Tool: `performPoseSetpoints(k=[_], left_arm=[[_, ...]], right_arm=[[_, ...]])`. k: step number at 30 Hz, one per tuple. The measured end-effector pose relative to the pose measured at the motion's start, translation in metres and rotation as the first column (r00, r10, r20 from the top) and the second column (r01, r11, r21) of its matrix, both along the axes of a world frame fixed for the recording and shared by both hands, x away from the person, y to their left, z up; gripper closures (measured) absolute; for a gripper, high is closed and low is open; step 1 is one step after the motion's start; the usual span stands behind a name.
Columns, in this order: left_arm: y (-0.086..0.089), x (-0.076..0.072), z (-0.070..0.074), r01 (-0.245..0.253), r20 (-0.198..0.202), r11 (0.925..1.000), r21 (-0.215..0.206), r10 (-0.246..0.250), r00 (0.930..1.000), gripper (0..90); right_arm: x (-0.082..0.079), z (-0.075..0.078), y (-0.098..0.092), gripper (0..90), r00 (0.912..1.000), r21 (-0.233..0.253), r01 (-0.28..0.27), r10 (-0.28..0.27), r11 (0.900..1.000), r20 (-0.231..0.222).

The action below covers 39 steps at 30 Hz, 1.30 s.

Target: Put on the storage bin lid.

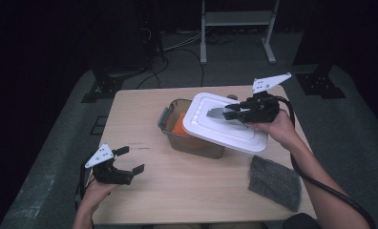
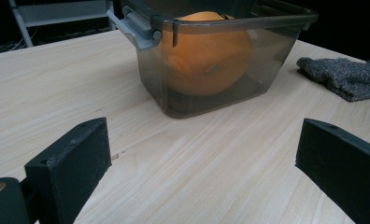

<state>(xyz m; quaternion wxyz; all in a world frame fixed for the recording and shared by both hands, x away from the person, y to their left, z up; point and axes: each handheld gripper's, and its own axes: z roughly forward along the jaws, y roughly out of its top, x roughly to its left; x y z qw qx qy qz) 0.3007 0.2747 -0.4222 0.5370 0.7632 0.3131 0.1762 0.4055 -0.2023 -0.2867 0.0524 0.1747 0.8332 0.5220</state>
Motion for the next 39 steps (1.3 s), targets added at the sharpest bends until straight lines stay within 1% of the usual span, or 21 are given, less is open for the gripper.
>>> performPoseSetpoints(k=[1, 6, 10, 16, 28, 32, 34, 39], left_arm=[[0.000, 0.000, 0.000, 0.001, -0.002, 1.0000, 0.004, -0.001, 1.0000, 2.7], [0.000, 0.000, 0.000, 0.001, -0.001, 1.0000, -0.003, -0.001, 1.0000, 2.7], [0.000, 0.000, 0.000, 0.001, -0.001, 1.0000, 0.001, -0.001, 1.0000, 2.7], [0.000, 0.000, 0.000, 0.003, 0.001, 1.0000, 0.001, -0.003, 1.0000, 2.7], [0.001, -0.001, 0.002, 0.003, 0.005, 1.0000, -0.006, -0.003, 1.0000, 2.7], [0.001, -0.001, 0.002, 0.001, 0.005, 0.9999, -0.010, -0.001, 1.0000, 2.7], [0.001, -0.001, 0.002, 0.002, 0.004, 1.0000, -0.009, -0.002, 1.0000, 2.7], [0.001, -0.002, 0.002, 0.004, 0.003, 1.0000, -0.008, -0.004, 1.0000, 2.7]], right_arm=[[0.000, 0.000, 0.002, 65.7, 1.0000, 0.000, 0.000, 0.000, 1.000, -0.001], [0.004, 0.000, 0.009, 65.7, 0.9999, 0.000, -0.013, 0.013, 1.000, -0.003], [0.008, 0.000, 0.015, 65.7, 0.9998, -0.017, -0.018, 0.018, 1.000, -0.001], [0.015, 0.002, 0.023, 65.7, 0.9996, -0.021, -0.026, 0.026, 0.999, 0.001], [0.029, -0.008, 0.039, 65.7, 0.9991, -0.010, -0.041, 0.041, 0.999, -0.012], [0.034, -0.012, 0.044, 65.7, 0.9988, -0.018, -0.047, 0.047, 0.999, -0.015], [0.037, -0.014, 0.047, 65.7, 0.9987, -0.017, -0.046, 0.046, 0.999, -0.022], [0.044, -0.018, 0.053, 65.7, 0.9984, -0.018, -0.051, 0.050, 0.999, -0.024]])
